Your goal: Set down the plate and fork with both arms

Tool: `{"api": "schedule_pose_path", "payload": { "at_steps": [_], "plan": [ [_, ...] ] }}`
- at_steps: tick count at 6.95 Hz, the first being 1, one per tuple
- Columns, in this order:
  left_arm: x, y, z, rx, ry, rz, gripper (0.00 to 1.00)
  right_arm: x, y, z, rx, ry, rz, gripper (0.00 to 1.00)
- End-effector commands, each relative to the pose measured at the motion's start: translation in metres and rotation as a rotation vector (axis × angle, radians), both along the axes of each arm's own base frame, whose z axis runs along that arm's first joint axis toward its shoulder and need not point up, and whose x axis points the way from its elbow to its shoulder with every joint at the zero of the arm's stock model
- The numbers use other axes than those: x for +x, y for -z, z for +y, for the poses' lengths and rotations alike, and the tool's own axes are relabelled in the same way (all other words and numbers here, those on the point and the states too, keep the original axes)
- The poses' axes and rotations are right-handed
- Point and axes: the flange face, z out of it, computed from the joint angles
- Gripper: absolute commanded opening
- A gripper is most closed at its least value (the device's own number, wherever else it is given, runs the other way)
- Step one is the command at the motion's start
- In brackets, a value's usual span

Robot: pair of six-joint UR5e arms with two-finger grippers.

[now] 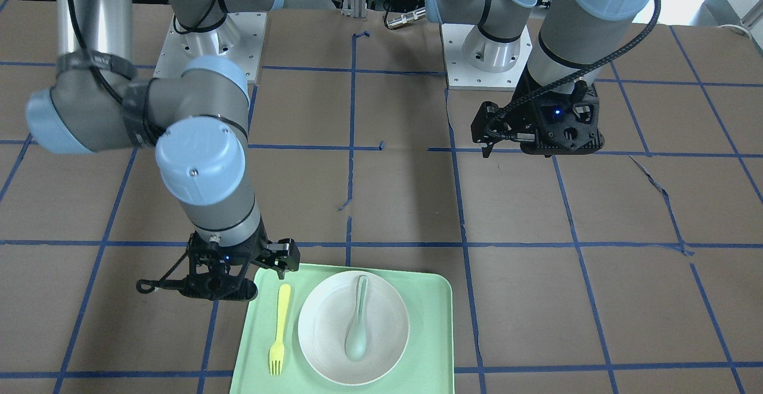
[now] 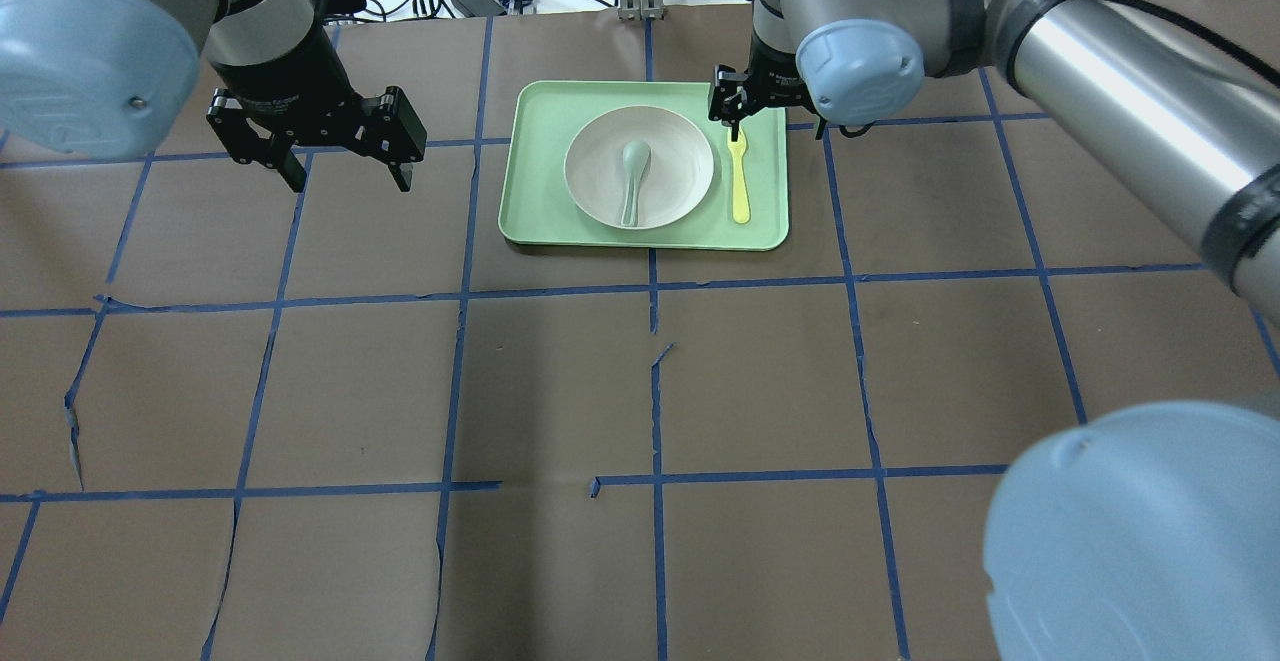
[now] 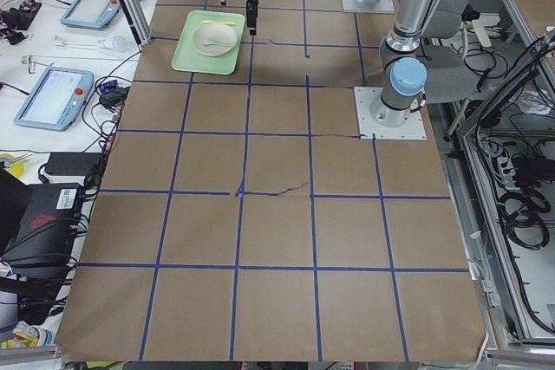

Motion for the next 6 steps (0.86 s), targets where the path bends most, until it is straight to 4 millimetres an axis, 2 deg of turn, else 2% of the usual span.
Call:
{"api": "schedule_pose_path", "payload": {
  "at_steps": [1, 2, 4, 5, 6],
  "plan": [
    [0.002, -0.003, 0.002, -0.003, 0.001, -0.018, 1.0, -0.011, -0.084, 0.06, 0.054, 0.004, 0.005, 1.0],
    [0.002, -0.002, 0.003, 0.004, 0.001, -0.018, 1.0, -0.016, -0.115, 0.082, 0.019, -0.005, -0.01, 1.0],
    [0.005, -0.001, 0.002, 0.01, -0.004, -0.02, 1.0, -0.024, -0.124, 0.122, 0.02, -0.048, 0.013, 1.0],
    [0.005, -0.001, 0.002, 0.01, -0.004, -0.02, 1.0, -0.023, -0.125, 0.126, 0.056, -0.051, 0.017, 1.0],
    [0.004, -0.001, 0.002, 0.01, -0.002, -0.021, 1.0, -0.026, -0.129, 0.117, 0.048, -0.048, 0.012, 1.0]
  ]
}}
